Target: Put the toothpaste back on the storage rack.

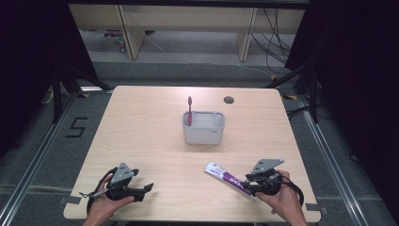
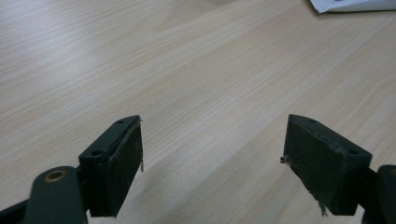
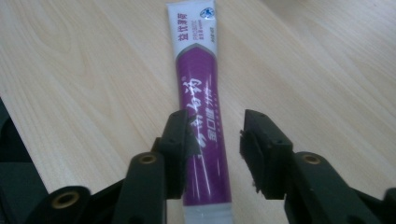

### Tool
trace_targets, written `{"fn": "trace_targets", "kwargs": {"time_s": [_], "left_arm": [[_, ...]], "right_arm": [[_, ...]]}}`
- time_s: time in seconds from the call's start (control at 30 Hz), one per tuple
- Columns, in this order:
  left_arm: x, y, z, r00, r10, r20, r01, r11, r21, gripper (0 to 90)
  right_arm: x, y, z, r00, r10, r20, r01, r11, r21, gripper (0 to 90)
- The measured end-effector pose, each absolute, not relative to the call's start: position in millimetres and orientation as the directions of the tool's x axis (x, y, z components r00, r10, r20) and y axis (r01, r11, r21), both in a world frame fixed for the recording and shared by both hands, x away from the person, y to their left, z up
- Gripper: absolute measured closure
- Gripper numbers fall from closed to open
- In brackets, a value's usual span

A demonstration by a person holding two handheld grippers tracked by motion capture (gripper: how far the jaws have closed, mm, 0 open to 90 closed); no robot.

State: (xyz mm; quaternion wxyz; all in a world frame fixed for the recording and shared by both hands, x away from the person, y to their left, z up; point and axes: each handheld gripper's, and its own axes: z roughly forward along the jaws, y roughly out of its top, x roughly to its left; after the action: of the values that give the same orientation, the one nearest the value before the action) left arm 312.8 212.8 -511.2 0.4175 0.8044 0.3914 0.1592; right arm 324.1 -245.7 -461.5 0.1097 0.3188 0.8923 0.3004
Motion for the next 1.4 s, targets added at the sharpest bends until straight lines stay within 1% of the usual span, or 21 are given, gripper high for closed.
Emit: {"fn": "trace_targets", "kwargs": {"time_s": [0.03, 0.07, 0.1, 0.13, 0.17, 0.2, 0.3, 0.33, 0.37, 0.4, 0.47, 0.63, 0.7, 0.73, 0.9, 0.93, 1.03, 1.07, 1.1, 1.3, 1.4], "left_arm": [[314, 214, -511, 0.655, 0.753, -0.057, 0.489, -0.366, 0.792, 19.4], [314, 214, -511, 0.652, 0.756, -0.058, 0.488, -0.36, 0.796, 19.4], [314, 214, -511, 0.652, 0.756, -0.058, 0.488, -0.36, 0.796, 19.4], [313, 215, -511, 0.654, 0.754, -0.057, 0.495, -0.369, 0.787, 19.4], [313, 215, -511, 0.654, 0.754, -0.057, 0.495, -0.369, 0.787, 19.4], [313, 214, -511, 0.65, 0.757, -0.066, 0.491, -0.351, 0.797, 19.4], [314, 214, -511, 0.653, 0.755, -0.059, 0.488, -0.36, 0.795, 19.4], [314, 215, -510, 0.655, 0.754, -0.06, 0.489, -0.362, 0.793, 19.4], [314, 215, -510, 0.655, 0.754, -0.06, 0.489, -0.362, 0.793, 19.4], [314, 214, -510, 0.654, 0.754, -0.06, 0.489, -0.361, 0.794, 19.4], [313, 215, -510, 0.654, 0.754, -0.059, 0.494, -0.367, 0.788, 19.4], [314, 214, -511, 0.653, 0.754, -0.062, 0.49, -0.358, 0.795, 19.4], [313, 215, -510, 0.654, 0.754, -0.058, 0.493, -0.367, 0.789, 19.4], [314, 214, -510, 0.653, 0.755, -0.062, 0.484, -0.354, 0.8, 19.4], [314, 215, -510, 0.657, 0.751, -0.06, 0.49, -0.366, 0.791, 19.4], [314, 213, -511, 0.644, 0.762, -0.072, 0.492, -0.34, 0.802, 19.4], [313, 215, -510, 0.656, 0.752, -0.058, 0.493, -0.368, 0.788, 19.4], [313, 212, -511, 0.646, 0.759, -0.079, 0.488, -0.331, 0.808, 19.4], [313, 212, -511, 0.646, 0.759, -0.079, 0.488, -0.331, 0.808, 19.4], [313, 212, -511, 0.65, 0.757, -0.073, 0.493, -0.347, 0.798, 19.3], [313, 214, -511, 0.662, 0.748, -0.054, 0.489, -0.376, 0.787, 19.3]], "right_arm": [[324, -246, -462, -0.773, 0.635, -0.004, 0.503, 0.616, 0.606, 60.6], [326, -238, -461, -0.773, 0.634, -0.014, 0.519, 0.645, 0.561, 57.2], [326, -238, -461, -0.773, 0.634, -0.014, 0.519, 0.645, 0.561, 57.2], [330, -230, -462, -0.781, 0.623, -0.039, 0.508, 0.671, 0.54, 54.8], [330, -230, -462, -0.781, 0.623, -0.039, 0.508, 0.671, 0.54, 54.8], [333, -225, -461, -0.8, 0.598, -0.042, 0.502, 0.706, 0.5, 54.0], [335, -220, -462, -0.803, 0.596, -0.029, 0.513, 0.715, 0.475, 52.2], [338, -215, -462, -0.809, 0.587, -0.036, 0.513, 0.733, 0.447, 52.3], [338, -215, -462, -0.809, 0.587, -0.036, 0.513, 0.733, 0.447, 52.3], [341, -213, -464, -0.825, 0.564, -0.04, 0.493, 0.752, 0.437, 52.2], [344, -206, -463, -0.826, 0.562, -0.035, 0.504, 0.766, 0.399, 52.6], [349, -200, -464, -0.833, 0.552, -0.028, 0.507, 0.783, 0.36, 54.2], [352, -197, -466, -0.837, 0.547, -0.025, 0.512, 0.796, 0.323, 55.1], [354, -196, -466, -0.842, 0.539, -0.025, 0.504, 0.802, 0.321, 55.8], [358, -194, -469, -0.839, 0.544, -0.016, 0.516, 0.805, 0.293, 57.4], [360, -193, -469, -0.844, 0.537, -0.011, 0.511, 0.81, 0.289, 57.9], [361, -193, -469, -0.841, 0.54, -0.014, 0.516, 0.811, 0.275, 58.5], [363, -191, -470, -0.841, 0.541, -0.013, 0.519, 0.813, 0.264, 59.0], [363, -191, -470, -0.841, 0.541, -0.013, 0.519, 0.813, 0.264, 59.0], [368, -185, -473, -0.846, 0.533, -0.009, 0.518, 0.825, 0.226, 59.9], [371, -183, -476, -0.846, 0.534, 0.006, 0.523, 0.827, 0.204, 60.7]]}}
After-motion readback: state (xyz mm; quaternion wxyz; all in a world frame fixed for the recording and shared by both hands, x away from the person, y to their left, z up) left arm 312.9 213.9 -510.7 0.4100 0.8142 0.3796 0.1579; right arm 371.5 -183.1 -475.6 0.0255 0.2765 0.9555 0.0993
